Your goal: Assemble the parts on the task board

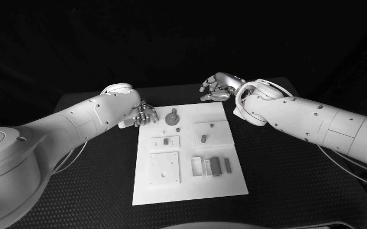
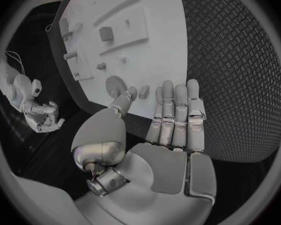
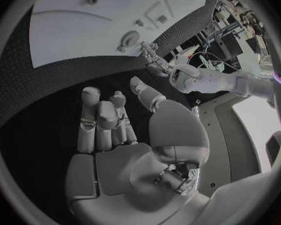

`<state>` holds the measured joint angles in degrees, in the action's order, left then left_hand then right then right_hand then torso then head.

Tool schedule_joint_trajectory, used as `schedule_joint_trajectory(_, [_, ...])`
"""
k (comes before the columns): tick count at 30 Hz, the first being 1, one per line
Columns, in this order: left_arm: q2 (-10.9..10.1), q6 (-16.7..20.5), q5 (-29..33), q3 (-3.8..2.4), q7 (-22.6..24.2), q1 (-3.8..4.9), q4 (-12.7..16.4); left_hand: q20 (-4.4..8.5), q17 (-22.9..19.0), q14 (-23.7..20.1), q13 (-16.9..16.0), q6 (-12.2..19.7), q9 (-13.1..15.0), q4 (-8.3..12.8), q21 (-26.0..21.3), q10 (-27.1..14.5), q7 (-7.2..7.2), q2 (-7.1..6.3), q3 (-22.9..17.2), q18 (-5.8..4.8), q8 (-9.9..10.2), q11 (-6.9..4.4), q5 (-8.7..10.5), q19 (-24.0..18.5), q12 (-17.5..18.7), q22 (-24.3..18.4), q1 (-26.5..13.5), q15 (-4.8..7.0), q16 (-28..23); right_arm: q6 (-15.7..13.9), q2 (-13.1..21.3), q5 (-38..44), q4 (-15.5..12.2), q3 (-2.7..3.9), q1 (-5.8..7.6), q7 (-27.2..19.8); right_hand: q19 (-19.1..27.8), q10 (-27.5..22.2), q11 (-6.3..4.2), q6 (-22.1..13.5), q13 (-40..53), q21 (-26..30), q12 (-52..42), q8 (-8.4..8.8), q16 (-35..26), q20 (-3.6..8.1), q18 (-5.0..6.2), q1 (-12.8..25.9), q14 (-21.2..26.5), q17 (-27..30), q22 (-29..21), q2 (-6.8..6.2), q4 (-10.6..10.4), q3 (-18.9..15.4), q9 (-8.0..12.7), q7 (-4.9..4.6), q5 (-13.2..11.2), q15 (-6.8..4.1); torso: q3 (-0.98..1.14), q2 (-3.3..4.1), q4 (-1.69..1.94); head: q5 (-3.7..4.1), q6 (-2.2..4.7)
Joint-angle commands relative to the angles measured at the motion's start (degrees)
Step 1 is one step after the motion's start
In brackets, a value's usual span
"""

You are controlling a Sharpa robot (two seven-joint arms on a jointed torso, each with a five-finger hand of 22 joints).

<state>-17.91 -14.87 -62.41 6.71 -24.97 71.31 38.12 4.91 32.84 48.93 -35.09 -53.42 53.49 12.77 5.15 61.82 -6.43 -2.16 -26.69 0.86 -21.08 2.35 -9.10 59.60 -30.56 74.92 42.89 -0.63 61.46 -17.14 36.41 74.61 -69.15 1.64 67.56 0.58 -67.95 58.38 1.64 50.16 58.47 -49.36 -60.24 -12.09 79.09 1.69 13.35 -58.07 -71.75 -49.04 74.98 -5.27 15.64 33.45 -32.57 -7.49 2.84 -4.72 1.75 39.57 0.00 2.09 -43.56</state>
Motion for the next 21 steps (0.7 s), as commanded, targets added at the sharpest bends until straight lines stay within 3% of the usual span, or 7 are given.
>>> schedule_joint_trajectory(1, [0.22, -0.46, -0.05, 0.00, 1.08, -0.06, -0.02, 0.10, -0.11, -0.29, 0.10, 0.27, 0.08, 0.33, -0.08, -0.50, 0.07, 0.70, -0.02, 0.44, 0.36, 0.01, 0.38, -0.30, -0.37, 1.12, -0.15, -0.06, 0.32, 0.02, -0.05, 0.16, -0.12, 0.02, 0.05, -0.07, -0.18, -0.02, 0.18, 0.29, -0.10, 0.25, -0.34, 0.17, -0.32, 0.39, 1.65, 0.47, -0.13, -0.06, 0.92, -0.17, -0.42, 0.03, 0.08, -0.84, 0.05, 0.21, -0.01, 0.01, -0.02, 0.00, -0.10])
schedule_joint_trajectory(8, [0.36, -0.11, 0.03, 0.01, 1.63, -0.09, -0.26, 0.07, -0.28, -0.37, 0.23, 0.32, 0.12, 0.80, -0.12, -0.61, 0.01, 0.63, 0.13, 0.41, 0.67, 0.05, 0.63, -0.36, -0.42, 1.13, -0.01, -0.09, 0.35, 0.05, -0.06, 0.18, -0.11, 0.02, 0.09, -0.04, -0.18, -0.02, 0.18, 0.29, -0.10, 0.25, -0.34, 0.16, -0.32, 0.39, 1.65, 0.47, -0.13, -0.06, 0.92, -0.18, -0.43, 0.03, 0.08, -0.84, 0.05, 0.21, 0.00, -0.01, -0.01, 0.12, -0.17])
schedule_joint_trajectory(20, [0.54, -0.08, 0.34, 0.01, 2.16, -0.09, -0.40, 0.07, -0.47, -0.34, 0.39, 0.09, 0.19, 1.04, -0.14, -0.59, 0.04, 1.53, 0.05, 0.42, 0.94, 0.04, 1.03, -0.31, -0.54, 1.12, 0.17, -0.08, 0.46, 0.06, -0.12, 0.20, -0.05, 0.02, 0.09, 0.00, -0.19, -0.02, 0.17, 0.30, -0.12, 0.24, -0.36, 0.16, -0.31, 0.40, 1.65, 0.42, -0.14, -0.07, 0.93, -0.19, -0.41, 0.07, 0.08, -0.84, 0.05, 0.20, 0.03, -0.05, 0.02, 0.26, -0.23])
schedule_joint_trajectory(21, [0.58, -0.07, 0.38, 0.01, 2.22, -0.10, -0.41, 0.06, -0.53, -0.34, 0.45, 0.06, 0.19, 1.19, -0.15, -0.60, 0.03, 2.08, -0.02, 0.41, 1.06, 0.05, 1.06, -0.32, -0.56, 1.12, 0.33, -0.08, 0.48, 0.05, -0.12, 0.20, -0.06, 0.02, 0.09, 0.01, -0.19, -0.02, 0.17, 0.30, -0.12, 0.24, -0.36, 0.15, -0.31, 0.41, 1.65, 0.42, -0.14, -0.07, 0.93, -0.19, -0.41, 0.08, 0.08, -0.84, 0.05, 0.20, 0.03, -0.04, 0.02, 0.27, -0.25])
